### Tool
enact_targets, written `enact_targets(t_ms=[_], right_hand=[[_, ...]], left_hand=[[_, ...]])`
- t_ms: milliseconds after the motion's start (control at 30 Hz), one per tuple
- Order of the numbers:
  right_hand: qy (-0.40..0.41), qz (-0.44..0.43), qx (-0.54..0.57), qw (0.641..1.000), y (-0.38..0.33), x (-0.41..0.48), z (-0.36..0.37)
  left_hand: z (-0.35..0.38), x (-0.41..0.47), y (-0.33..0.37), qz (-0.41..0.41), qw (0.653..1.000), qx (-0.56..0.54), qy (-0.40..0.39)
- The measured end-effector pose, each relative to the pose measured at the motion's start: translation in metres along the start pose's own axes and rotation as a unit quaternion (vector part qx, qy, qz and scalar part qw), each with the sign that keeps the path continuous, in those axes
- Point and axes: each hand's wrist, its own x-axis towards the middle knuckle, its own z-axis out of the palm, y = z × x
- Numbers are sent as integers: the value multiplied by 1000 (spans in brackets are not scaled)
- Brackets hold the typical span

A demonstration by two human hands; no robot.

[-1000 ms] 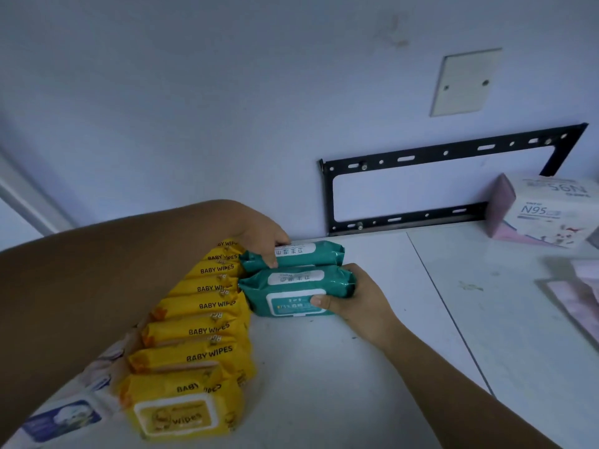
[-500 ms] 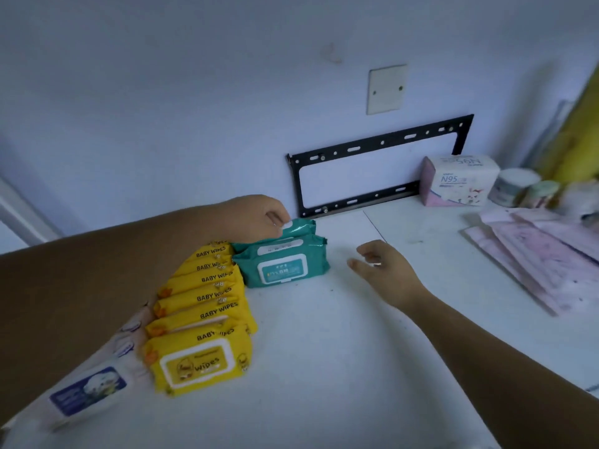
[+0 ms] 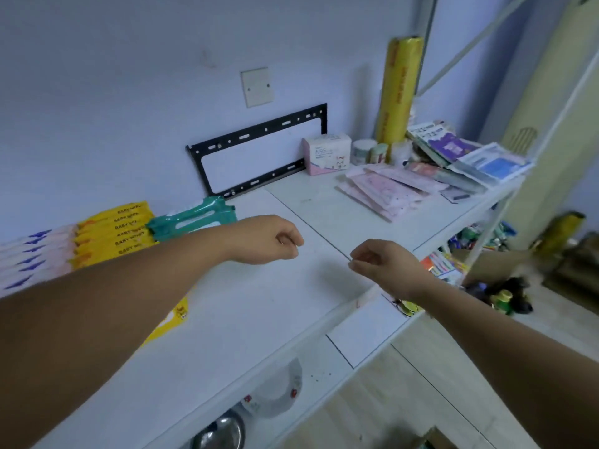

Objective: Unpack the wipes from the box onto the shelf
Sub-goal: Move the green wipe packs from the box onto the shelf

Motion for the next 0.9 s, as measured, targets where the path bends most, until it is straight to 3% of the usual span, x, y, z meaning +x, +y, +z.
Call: enact_targets(t_ms=[400,633,900], right_hand=[[64,115,-85,988,175,-169,-138],[-53,248,-141,957,297,-281,-172],[-138,379,-64,913,396,-359,-126]], left_hand=[[139,73,207,111,984,13,-137],[279,104,316,131,960,55,-239],[424,115,311,68,930,63,-354]])
